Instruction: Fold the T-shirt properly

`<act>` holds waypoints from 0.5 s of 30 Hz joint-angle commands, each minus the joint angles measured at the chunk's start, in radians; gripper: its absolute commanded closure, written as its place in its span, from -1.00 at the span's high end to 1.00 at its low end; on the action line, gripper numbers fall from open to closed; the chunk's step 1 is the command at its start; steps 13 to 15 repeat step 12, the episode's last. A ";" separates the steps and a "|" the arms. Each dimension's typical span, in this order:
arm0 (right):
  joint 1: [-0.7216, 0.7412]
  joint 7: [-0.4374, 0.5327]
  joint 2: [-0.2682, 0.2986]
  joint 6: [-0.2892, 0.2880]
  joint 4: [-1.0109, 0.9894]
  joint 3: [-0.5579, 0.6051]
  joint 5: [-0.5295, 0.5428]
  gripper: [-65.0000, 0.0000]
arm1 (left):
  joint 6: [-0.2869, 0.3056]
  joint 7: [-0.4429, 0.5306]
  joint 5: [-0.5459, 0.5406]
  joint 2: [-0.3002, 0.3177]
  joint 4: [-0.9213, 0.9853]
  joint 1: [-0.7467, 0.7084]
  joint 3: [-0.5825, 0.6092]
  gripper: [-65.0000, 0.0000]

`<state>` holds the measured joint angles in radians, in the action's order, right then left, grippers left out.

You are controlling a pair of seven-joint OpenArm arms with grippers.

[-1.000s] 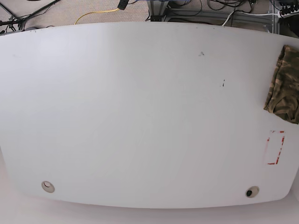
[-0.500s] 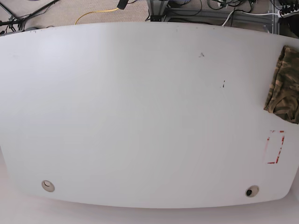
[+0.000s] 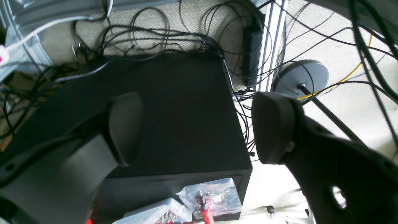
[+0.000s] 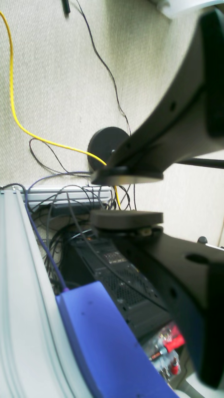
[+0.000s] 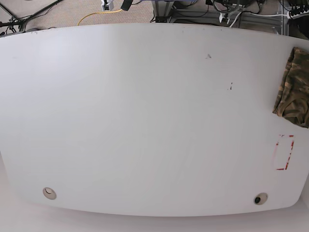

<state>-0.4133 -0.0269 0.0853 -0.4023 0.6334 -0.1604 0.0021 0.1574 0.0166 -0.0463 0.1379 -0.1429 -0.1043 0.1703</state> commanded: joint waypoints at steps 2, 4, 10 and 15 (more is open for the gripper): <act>0.003 0.003 0.001 0.007 0.004 0.022 0.002 -0.60 | 0.006 -0.002 0.000 -0.002 0.006 -0.007 0.005 0.56; 0.017 0.003 0.001 0.016 0.004 0.032 0.002 -0.60 | 0.006 -0.002 -0.002 -0.007 0.006 -0.007 0.005 0.56; 0.018 0.002 0.000 0.035 0.003 0.035 0.003 -0.60 | 0.006 -0.002 -0.004 -0.021 0.006 -0.007 0.005 0.56; 0.021 0.002 0.000 0.038 0.003 0.035 0.003 -0.60 | 0.006 -0.002 -0.004 -0.021 0.006 -0.007 0.005 0.56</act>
